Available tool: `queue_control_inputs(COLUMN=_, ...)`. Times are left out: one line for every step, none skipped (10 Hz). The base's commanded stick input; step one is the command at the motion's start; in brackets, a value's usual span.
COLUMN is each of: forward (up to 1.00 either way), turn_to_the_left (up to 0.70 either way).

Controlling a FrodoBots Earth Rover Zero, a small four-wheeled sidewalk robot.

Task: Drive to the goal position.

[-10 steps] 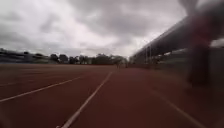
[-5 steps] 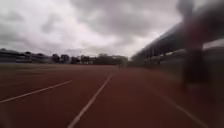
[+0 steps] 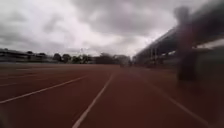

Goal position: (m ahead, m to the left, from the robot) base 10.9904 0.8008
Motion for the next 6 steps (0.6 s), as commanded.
queue_control_inputs(forward=1.00, turn_to_the_left=-0.41)
queue_control_inputs(forward=1.00, turn_to_the_left=-0.01)
queue_control_inputs(forward=1.00, turn_to_the_left=-0.01)
queue_control_inputs(forward=1.00, turn_to_the_left=-0.01)
queue_control_inputs(forward=1.00, turn_to_the_left=-0.01)
queue_control_inputs(forward=1.00, turn_to_the_left=-0.01)
